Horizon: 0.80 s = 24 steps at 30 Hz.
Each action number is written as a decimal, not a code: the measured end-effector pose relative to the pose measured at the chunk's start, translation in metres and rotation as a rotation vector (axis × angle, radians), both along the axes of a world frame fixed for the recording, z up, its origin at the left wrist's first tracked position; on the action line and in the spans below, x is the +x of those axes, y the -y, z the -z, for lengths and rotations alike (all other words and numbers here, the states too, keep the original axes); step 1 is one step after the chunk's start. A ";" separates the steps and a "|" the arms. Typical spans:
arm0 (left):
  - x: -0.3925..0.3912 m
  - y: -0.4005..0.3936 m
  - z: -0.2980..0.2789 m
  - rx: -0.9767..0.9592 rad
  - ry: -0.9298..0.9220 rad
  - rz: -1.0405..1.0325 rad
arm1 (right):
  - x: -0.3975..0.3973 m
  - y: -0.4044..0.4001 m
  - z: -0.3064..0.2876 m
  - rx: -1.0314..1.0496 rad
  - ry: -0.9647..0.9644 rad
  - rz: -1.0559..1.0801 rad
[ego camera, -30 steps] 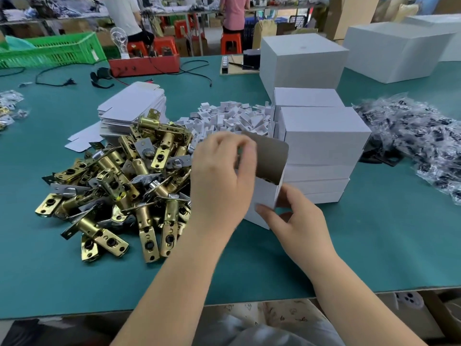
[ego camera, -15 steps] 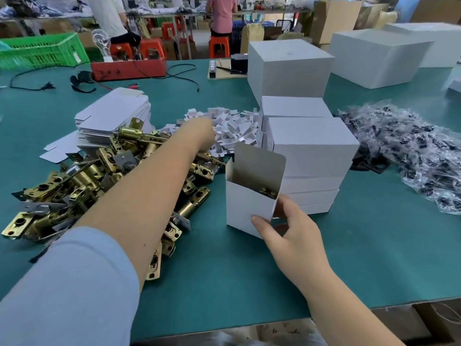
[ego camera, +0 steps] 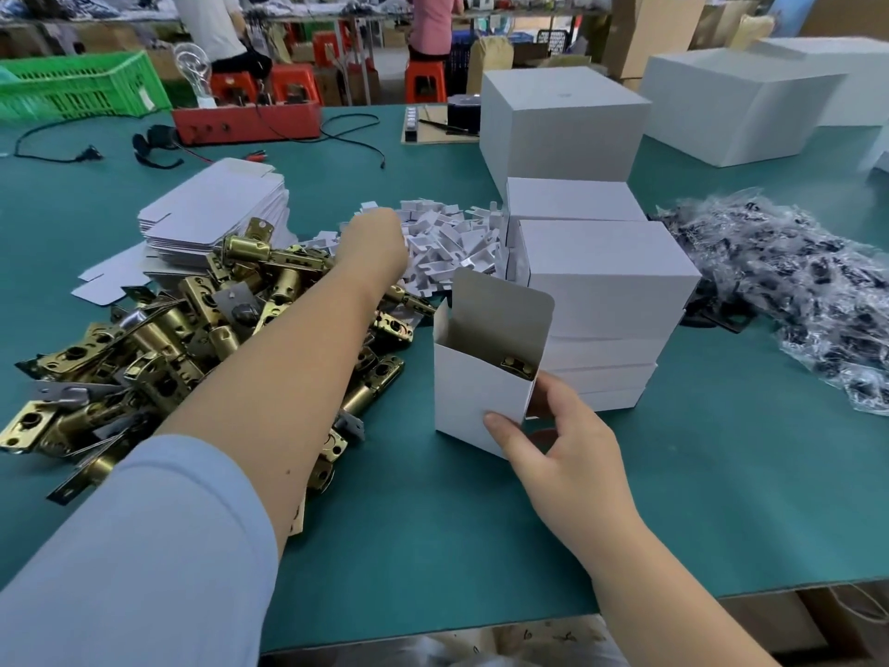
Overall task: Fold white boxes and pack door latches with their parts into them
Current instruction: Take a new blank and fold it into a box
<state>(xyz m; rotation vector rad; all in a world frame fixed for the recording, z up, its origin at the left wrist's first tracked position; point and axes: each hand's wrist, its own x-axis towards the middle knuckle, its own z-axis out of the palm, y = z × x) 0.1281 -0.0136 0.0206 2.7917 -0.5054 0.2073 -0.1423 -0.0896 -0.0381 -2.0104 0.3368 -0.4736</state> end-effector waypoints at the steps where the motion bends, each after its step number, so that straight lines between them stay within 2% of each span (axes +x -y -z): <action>1: -0.001 -0.001 -0.004 -0.049 0.004 -0.008 | 0.000 0.000 0.000 -0.006 0.000 0.002; 5: -0.017 -0.007 -0.028 -0.357 0.005 0.006 | 0.001 0.000 0.000 -0.005 0.003 0.013; 10: -0.078 -0.028 -0.056 -0.876 -0.186 0.167 | 0.002 0.000 0.002 -0.007 -0.001 0.023; 12: -0.108 -0.047 -0.063 -0.963 -0.157 0.247 | 0.002 0.001 0.003 -0.008 -0.002 0.031; 15: -0.147 -0.074 -0.064 -1.087 -0.197 0.508 | 0.002 0.001 0.005 -0.012 -0.002 0.052; 18: -0.166 -0.073 -0.052 -1.003 -0.228 0.679 | 0.003 0.001 0.005 -0.030 -0.004 0.068; 21: -0.169 -0.062 -0.037 -0.849 -0.216 0.684 | 0.003 0.000 0.004 -0.039 -0.011 0.059; 24: -0.168 -0.061 -0.025 -0.667 -0.026 0.689 | 0.003 -0.001 0.003 -0.040 -0.008 0.065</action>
